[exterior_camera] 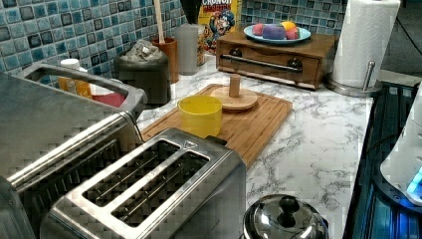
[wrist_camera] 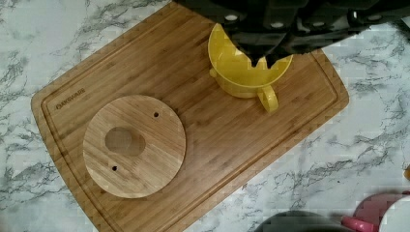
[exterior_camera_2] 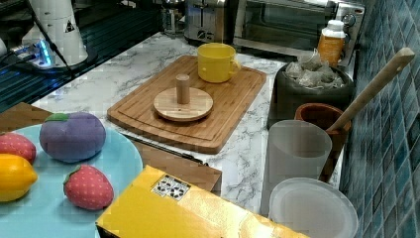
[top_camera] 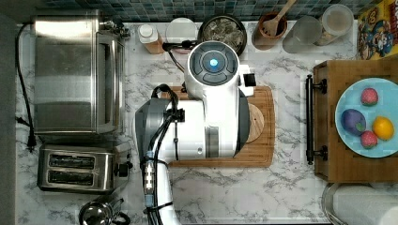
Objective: Get a tea bag.
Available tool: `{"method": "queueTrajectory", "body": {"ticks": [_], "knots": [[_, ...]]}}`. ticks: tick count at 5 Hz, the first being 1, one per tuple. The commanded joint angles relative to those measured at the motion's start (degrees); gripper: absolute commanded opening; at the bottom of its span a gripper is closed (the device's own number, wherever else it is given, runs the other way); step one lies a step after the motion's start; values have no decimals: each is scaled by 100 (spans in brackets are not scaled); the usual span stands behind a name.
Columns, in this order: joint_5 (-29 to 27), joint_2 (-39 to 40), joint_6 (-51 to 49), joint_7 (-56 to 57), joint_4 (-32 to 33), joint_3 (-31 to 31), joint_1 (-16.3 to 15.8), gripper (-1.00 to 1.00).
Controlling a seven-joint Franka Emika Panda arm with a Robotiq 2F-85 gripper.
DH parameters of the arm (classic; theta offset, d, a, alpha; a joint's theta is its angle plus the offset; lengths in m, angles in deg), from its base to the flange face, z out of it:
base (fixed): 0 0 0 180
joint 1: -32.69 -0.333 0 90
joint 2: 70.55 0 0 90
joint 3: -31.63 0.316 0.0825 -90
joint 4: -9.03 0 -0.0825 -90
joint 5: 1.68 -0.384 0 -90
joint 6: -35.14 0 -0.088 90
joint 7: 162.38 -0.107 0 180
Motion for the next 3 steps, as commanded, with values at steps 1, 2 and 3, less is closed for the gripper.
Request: {"method": "queueTrajectory", "body": {"ticks": [1,2,3], "knots": [[-6,1,12,6,0,26,-3,-100],[-109,87,199,49,-109,5,57,-100],[-16,343,550,-176,-442,-41,81,-100]]}}
